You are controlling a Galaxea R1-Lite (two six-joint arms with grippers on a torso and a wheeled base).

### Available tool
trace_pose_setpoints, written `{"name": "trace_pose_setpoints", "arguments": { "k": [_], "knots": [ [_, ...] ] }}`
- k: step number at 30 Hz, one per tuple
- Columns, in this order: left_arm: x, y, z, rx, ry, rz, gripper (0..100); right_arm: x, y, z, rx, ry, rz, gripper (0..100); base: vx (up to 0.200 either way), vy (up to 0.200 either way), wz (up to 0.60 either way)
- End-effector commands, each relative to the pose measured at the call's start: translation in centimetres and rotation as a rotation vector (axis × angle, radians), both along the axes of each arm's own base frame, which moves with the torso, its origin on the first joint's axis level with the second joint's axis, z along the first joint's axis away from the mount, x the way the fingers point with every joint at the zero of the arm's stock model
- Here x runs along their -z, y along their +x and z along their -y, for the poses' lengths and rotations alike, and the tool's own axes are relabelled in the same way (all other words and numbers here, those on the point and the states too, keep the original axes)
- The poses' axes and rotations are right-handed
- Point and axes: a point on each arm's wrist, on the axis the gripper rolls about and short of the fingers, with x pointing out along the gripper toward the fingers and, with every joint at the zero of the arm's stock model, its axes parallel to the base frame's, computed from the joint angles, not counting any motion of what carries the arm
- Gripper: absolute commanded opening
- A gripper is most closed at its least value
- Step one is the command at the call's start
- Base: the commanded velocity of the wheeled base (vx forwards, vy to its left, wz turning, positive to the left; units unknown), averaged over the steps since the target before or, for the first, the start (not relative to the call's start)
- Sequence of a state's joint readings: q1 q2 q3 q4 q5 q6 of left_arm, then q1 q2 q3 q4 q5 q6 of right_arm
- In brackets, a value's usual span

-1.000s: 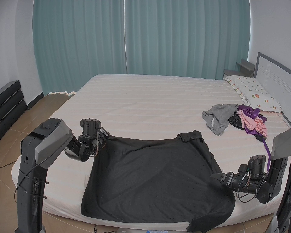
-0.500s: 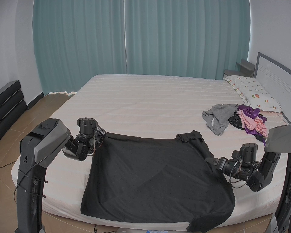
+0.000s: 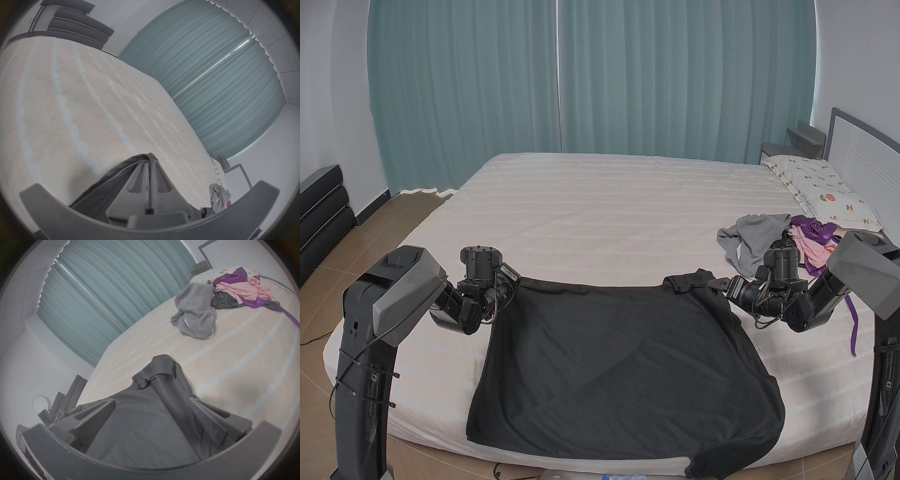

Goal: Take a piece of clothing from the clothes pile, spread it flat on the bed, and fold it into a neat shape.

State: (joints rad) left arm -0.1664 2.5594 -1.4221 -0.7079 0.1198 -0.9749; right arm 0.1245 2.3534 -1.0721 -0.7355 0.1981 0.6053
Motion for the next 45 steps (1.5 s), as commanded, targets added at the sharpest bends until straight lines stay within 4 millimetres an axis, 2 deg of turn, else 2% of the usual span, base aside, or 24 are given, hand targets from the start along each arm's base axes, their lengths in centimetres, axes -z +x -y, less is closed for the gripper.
{"name": "trace_pose_setpoints", "arguments": {
  "k": [1, 7, 13, 23, 27, 38, 39, 45],
  "knots": [
    [0.5, 0.0, -0.6, -0.013, 0.001, -0.012, 0, 3.6, 3.7, 0.3, 0.025, -0.011, -0.074, 100, 0.000, 0.000, 0.00],
    [0.6, 0.0, -0.7, -0.015, 0.002, -0.014, 0, 4.1, 5.6, 0.3, 0.034, -0.013, -0.053, 100, 0.000, 0.000, 0.00],
    [0.5, 0.2, -0.8, -0.018, 0.001, -0.008, 0, 4.9, 6.2, 1.2, 0.060, -0.007, -0.057, 100, 0.000, 0.000, 0.00],
    [0.4, 0.4, -1.9, -0.046, 0.016, 0.011, 0, 4.7, 6.8, 1.0, 0.117, 0.093, -0.072, 100, 0.000, 0.000, 0.00],
    [0.3, 0.5, -2.6, -0.065, 0.042, 0.013, 0, 5.5, 6.7, 0.7, 0.113, 0.093, -0.087, 100, 0.000, 0.000, 0.00],
    [0.6, 0.6, -2.9, -0.087, 0.073, 0.031, 0, 5.3, 6.9, 0.8, 0.116, 0.098, -0.077, 100, 0.000, 0.000, 0.00],
    [0.6, 0.6, -2.9, -0.087, 0.073, 0.031, 0, 5.3, 6.9, 0.8, 0.116, 0.098, -0.077, 0, 0.000, 0.000, 0.00],
    [0.6, 0.6, -2.9, -0.089, 0.073, 0.031, 0, 5.5, 6.9, 0.8, 0.120, 0.098, -0.081, 0, 0.000, 0.000, 0.00]
  ]
}}
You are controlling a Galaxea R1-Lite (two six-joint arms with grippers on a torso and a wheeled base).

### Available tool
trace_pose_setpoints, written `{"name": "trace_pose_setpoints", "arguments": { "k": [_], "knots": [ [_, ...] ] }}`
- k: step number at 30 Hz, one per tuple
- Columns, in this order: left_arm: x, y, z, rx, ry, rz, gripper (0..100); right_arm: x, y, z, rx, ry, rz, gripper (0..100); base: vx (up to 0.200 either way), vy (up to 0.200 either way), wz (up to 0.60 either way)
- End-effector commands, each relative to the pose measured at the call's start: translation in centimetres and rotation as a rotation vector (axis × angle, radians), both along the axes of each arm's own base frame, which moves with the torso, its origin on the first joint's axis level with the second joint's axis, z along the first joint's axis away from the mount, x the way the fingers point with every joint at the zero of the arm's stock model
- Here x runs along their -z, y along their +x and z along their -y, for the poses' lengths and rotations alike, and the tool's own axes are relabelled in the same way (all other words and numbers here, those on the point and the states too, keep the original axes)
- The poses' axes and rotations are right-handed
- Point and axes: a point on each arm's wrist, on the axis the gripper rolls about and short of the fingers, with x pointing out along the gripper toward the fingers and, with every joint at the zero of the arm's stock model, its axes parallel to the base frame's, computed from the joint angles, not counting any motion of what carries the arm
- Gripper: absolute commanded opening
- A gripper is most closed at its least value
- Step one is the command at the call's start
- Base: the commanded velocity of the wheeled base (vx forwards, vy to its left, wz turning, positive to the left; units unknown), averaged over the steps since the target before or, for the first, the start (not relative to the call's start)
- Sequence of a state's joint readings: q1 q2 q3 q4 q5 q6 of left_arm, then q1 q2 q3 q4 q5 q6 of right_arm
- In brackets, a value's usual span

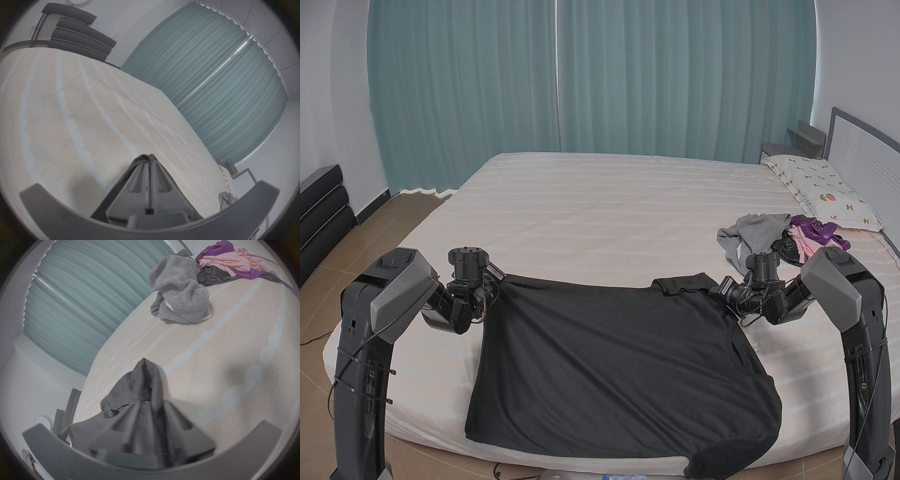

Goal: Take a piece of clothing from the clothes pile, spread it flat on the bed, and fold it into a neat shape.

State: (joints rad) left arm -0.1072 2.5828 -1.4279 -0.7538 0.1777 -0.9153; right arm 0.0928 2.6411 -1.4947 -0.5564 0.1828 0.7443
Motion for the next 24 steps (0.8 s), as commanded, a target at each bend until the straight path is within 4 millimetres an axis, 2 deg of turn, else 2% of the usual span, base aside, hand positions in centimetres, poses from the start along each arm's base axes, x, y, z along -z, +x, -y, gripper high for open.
{"name": "trace_pose_setpoints", "arguments": {
  "k": [1, 7, 14, 17, 24],
  "knots": [
    [0.1, 0.0, 0.1, 0.001, 0.000, -0.002, 0, -0.1, 0.1, 0.3, 0.005, 0.000, 0.004, 0, 0.000, 0.000, 0.00],
    [0.1, 0.0, 0.1, 0.002, 0.001, -0.001, 0, -1.0, 0.7, 1.0, 0.032, 0.017, 0.033, 0, 0.000, 0.000, 0.00],
    [0.2, 0.6, 0.2, 0.004, -0.009, 0.037, 0, -2.9, 1.9, 2.3, 0.097, 0.030, 0.111, 0, 0.000, 0.000, 0.00],
    [0.9, 1.0, 0.3, 0.006, -0.007, 0.049, 0, -3.3, 2.4, 2.5, 0.127, 0.036, 0.138, 0, 0.000, 0.000, 0.00],
    [1.2, 1.1, 0.4, 0.015, -0.008, 0.046, 0, -3.6, 2.7, 2.5, 0.131, 0.037, 0.185, 0, 0.000, 0.000, 0.00]
  ]
}}
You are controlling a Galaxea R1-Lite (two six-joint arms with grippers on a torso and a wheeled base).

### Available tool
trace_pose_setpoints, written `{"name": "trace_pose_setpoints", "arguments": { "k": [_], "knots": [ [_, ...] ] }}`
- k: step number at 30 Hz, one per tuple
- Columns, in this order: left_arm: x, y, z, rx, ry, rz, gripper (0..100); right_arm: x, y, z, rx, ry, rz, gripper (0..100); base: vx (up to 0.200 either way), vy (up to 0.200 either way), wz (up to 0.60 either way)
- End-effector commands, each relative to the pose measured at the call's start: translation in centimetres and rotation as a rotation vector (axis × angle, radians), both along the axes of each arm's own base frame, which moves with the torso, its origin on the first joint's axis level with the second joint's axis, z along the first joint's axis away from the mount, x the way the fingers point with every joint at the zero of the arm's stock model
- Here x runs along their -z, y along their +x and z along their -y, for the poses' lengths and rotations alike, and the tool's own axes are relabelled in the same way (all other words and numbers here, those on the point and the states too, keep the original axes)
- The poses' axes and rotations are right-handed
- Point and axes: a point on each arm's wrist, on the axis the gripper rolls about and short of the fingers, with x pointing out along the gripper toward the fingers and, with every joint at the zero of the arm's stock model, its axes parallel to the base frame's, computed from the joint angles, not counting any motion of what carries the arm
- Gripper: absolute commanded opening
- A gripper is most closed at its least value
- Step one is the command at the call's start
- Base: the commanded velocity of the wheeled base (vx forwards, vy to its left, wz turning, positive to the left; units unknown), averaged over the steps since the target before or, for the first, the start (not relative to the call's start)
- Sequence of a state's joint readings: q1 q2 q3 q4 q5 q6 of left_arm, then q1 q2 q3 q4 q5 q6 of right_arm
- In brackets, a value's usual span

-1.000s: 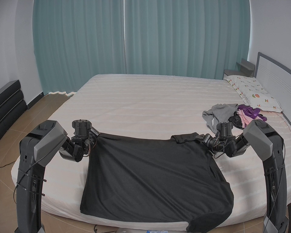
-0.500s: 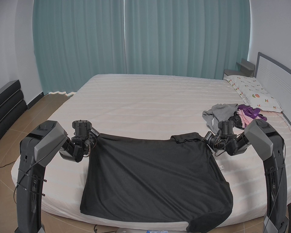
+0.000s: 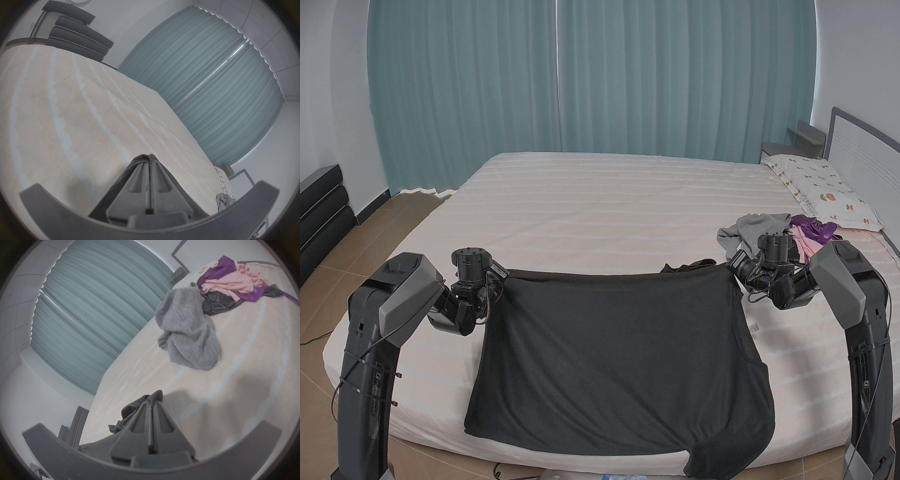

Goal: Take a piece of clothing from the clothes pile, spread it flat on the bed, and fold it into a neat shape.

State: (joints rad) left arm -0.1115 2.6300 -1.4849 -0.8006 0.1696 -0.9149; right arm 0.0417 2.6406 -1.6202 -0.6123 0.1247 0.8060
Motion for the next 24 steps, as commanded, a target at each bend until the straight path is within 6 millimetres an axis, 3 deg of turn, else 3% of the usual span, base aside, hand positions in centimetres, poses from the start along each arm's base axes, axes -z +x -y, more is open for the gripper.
{"name": "trace_pose_setpoints", "arguments": {
  "k": [1, 11, 12, 13, 14, 19, 24],
  "knots": [
    [0.6, 0.0, 0.0, 0.003, 0.001, -0.010, 0, -0.1, 0.1, 0.0, 0.000, -0.002, 0.014, 0, 0.000, 0.000, 0.00],
    [1.1, 0.4, 0.2, 0.006, 0.000, -0.005, 0, 2.2, 0.4, -0.3, 0.010, -0.027, -0.011, 0, 0.000, 0.000, 0.00],
    [1.1, 0.4, 0.2, 0.006, 0.000, -0.005, 100, 2.2, 0.4, -0.4, 0.007, -0.030, -0.010, 0, 0.000, 0.000, 0.00],
    [1.1, 0.4, 0.2, 0.006, 0.000, -0.005, 100, 2.3, 0.4, -0.4, 0.006, -0.031, -0.011, 0, 0.000, 0.000, 0.00],
    [1.1, 0.4, 0.2, 0.006, 0.000, -0.005, 100, 2.4, 0.4, -0.5, 0.002, -0.037, -0.013, 100, 0.000, 0.000, 0.00],
    [1.1, 0.4, 0.2, 0.006, 0.000, -0.007, 100, 2.5, 0.3, -0.6, -0.002, -0.040, -0.021, 100, 0.000, 0.000, 0.00],
    [0.7, 0.3, -0.2, -0.001, -0.001, -0.007, 100, 0.6, -0.1, 0.3, 0.013, -0.039, -0.002, 100, 0.000, 0.000, 0.00]
  ]
}}
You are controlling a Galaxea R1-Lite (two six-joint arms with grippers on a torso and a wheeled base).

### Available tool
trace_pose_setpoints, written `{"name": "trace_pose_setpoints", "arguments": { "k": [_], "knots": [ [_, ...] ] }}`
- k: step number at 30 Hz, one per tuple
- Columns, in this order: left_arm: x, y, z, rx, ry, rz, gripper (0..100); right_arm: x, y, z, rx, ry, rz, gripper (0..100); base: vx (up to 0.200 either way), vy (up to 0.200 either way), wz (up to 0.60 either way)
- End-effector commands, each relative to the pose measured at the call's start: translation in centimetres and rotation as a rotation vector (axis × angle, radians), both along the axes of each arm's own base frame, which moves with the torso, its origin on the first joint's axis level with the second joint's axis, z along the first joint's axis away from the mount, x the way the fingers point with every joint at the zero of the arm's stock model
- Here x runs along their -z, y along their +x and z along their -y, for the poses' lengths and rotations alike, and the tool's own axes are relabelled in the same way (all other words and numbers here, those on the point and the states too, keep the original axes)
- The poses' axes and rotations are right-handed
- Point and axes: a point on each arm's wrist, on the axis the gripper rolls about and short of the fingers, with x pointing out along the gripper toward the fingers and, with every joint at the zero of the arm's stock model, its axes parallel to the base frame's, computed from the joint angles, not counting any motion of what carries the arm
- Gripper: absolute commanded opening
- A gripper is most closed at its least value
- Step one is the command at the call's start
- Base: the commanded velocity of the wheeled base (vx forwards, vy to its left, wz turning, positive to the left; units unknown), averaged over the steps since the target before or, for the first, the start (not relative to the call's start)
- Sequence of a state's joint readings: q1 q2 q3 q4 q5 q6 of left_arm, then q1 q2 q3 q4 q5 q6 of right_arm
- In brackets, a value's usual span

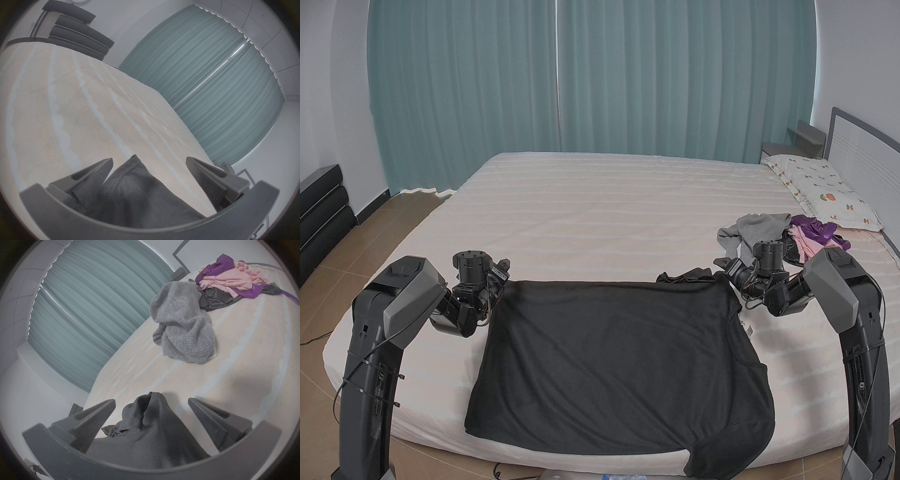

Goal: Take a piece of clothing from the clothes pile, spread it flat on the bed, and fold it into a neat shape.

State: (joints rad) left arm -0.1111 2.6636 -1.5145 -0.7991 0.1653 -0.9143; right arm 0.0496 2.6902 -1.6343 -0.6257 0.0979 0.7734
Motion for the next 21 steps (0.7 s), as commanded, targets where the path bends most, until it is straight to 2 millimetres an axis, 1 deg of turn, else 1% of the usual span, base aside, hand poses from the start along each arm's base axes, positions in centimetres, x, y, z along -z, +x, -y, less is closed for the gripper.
{"name": "trace_pose_setpoints", "arguments": {
  "k": [1, 2, 3, 4, 7, 9, 10, 11, 13, 15, 16, 18, 19, 20, 21],
  "knots": [
    [-0.7, -0.2, -0.3, -0.008, -0.002, 0.002, 100, -2.0, -0.6, 1.1, 0.016, 0.003, 0.014, 100, 0.000, 0.000, 0.00],
    [-1.1, -0.3, -0.5, -0.012, -0.004, 0.005, 100, -2.4, -0.9, 1.4, 0.017, 0.002, 0.015, 100, 0.000, 0.000, 0.00],
    [-1.1, -0.3, -0.5, -0.012, -0.004, 0.005, 100, -2.4, -0.9, 1.4, 0.017, 0.002, 0.015, 100, 0.000, 0.000, 0.00],
    [-2.2, -1.0, -0.8, -0.017, -0.006, 0.008, 100, -3.1, -1.8, 1.9, 0.019, -0.005, -0.001, 100, 0.000, 0.000, 0.00],
    [-3.8, -2.6, -1.0, -0.014, -0.011, -0.005, 100, -3.7, -3.6, 2.6, 0.017, -0.014, -0.034, 100, 0.000, 0.000, 0.00],
    [-4.5, -3.5, -1.2, 0.001, -0.017, -0.015, 100, -3.8, -5.0, 3.0, -0.006, -0.002, -0.061, 100, 0.000, 0.000, 0.00],
    [-4.5, -3.5, -1.2, 0.003, -0.017, -0.017, 100, -3.9, -5.1, 3.0, -0.008, 0.000, -0.061, 100, 0.000, 0.000, 0.00],
    [-5.3, -4.5, -1.3, 0.019, -0.026, -0.019, 100, -4.0, -6.8, 3.2, -0.042, 0.024, -0.089, 100, 0.000, 0.000, 0.00],
    [-6.0, -5.7, -1.5, 0.038, -0.033, -0.034, 100, -3.9, -8.8, 3.1, -0.080, 0.043, -0.124, 100, 0.000, 0.000, 0.00],
    [-6.6, -6.7, -1.6, 0.054, -0.041, -0.045, 100, -3.6, -10.3, 2.9, -0.101, 0.052, -0.148, 100, 0.000, 0.000, 0.00],
    [-6.7, -7.2, -1.6, 0.060, -0.046, -0.056, 100, -3.5, -10.9, 2.8, -0.106, 0.055, -0.158, 100, 0.000, 0.000, 0.00],
    [-6.7, -7.2, -1.6, 0.060, -0.046, -0.056, 100, -3.5, -10.9, 2.8, -0.106, 0.055, -0.158, 100, 0.000, 0.000, 0.00],
    [-6.2, -9.3, -1.5, 0.088, -0.065, -0.117, 100, -2.5, -13.0, 2.6, -0.113, 0.052, -0.195, 100, 0.000, 0.000, 0.00],
    [-6.0, -9.4, -1.5, 0.089, -0.066, -0.122, 100, -2.4, -13.1, 2.5, -0.114, 0.052, -0.196, 100, 0.000, 0.000, 0.00],
    [-5.0, -10.7, -1.4, 0.101, -0.076, -0.170, 100, -2.0, -14.1, 2.4, -0.122, 0.039, -0.210, 100, 0.000, 0.000, 0.00]
  ]
}}
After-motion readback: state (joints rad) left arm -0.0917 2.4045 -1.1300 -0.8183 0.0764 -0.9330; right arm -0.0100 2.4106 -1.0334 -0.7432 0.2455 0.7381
